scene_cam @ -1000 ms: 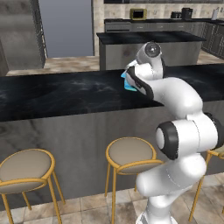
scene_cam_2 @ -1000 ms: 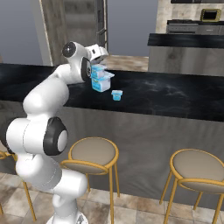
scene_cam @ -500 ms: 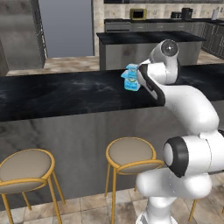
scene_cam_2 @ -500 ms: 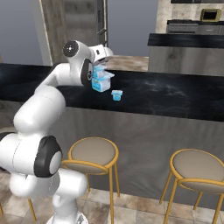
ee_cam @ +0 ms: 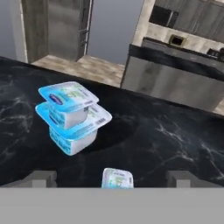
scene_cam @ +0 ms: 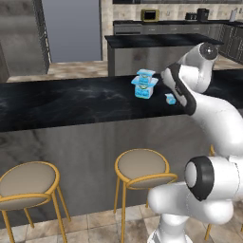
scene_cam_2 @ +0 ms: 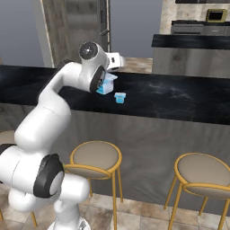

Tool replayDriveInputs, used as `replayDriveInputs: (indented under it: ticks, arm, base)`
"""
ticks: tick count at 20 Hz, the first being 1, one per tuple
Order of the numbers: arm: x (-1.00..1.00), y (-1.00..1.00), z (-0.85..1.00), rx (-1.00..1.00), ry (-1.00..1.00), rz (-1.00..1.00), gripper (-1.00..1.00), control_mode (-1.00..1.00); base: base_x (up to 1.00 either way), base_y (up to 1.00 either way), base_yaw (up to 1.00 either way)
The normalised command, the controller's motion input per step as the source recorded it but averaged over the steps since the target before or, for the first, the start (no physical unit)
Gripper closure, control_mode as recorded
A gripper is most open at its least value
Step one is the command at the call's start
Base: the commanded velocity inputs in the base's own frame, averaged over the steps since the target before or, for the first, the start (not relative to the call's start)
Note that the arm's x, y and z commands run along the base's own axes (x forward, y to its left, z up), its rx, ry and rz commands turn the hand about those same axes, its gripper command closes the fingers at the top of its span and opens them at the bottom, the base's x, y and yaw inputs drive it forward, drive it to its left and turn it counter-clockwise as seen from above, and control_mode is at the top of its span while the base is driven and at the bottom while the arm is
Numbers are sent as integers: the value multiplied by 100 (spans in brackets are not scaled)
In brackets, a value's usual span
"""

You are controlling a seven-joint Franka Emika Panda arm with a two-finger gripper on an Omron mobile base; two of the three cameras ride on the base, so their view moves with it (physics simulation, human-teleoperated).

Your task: Stack the yogurt containers by placing the smaller containers on top of the larger containers.

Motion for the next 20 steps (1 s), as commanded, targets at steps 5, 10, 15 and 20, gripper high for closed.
replayDriveInputs:
  ticks: [5,10,15,20]
  arm:
    - [-43,-53,4,24,1,0,-100,-100]
    - [-11,-44,0,22,-2,-3,-100,-100]
    - [0,-34,2,31,3,-8,-100,-100]
    - [0,-21,3,41,22,-5,-100,-100]
  base:
    - [0,0,0]
    - [0,0,0]
    - [0,0,0]
    - [0,0,0]
